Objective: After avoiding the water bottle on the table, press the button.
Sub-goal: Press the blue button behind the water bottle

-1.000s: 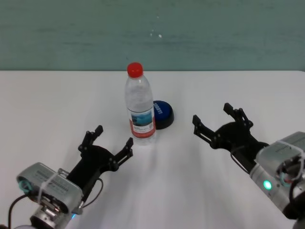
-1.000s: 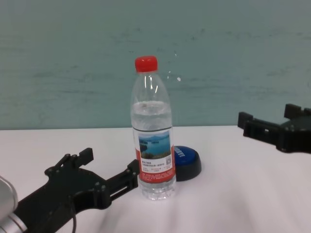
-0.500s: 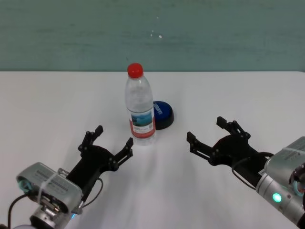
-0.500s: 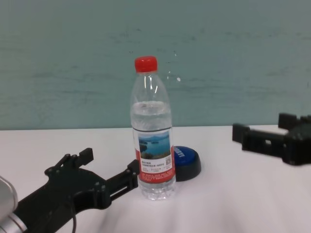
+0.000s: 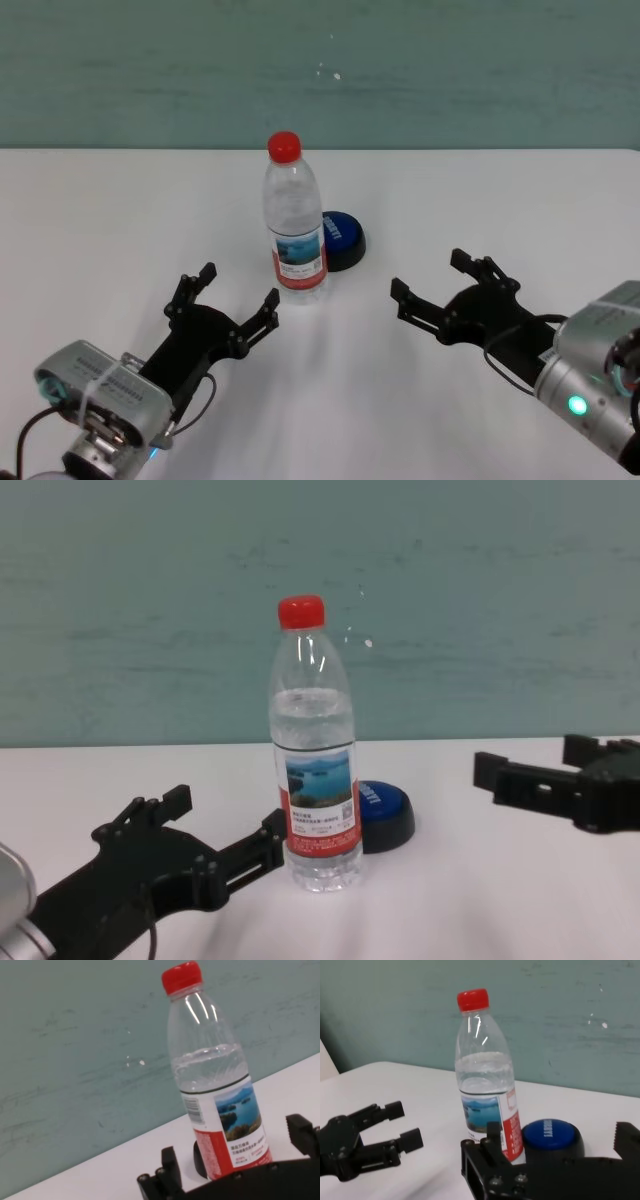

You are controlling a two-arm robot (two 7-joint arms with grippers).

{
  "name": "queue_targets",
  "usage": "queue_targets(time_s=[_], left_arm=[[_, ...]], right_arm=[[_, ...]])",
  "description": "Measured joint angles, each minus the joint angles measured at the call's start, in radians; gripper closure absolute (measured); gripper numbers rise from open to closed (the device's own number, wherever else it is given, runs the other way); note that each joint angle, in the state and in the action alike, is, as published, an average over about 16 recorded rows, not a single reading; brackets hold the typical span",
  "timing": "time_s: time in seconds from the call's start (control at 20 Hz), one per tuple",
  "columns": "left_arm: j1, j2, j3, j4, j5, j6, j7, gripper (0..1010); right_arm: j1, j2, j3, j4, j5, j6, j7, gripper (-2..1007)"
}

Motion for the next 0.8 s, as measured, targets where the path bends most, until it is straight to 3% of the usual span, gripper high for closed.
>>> queue_targets(time_s=[0.45,0.8], left_arm=[[0.0,0.0,0.0,0.0,0.0,0.0,0.0,10],[0.0,0.0,0.0,0.0,0.0,0.0,0.0,10]], right_arm=[[0.034,0.015,-0.03,0.008,0.033,-0.004,-0.002,1],[0.021,0.055,-0.034,-0.021,0.042,0.017,-0.012,1]])
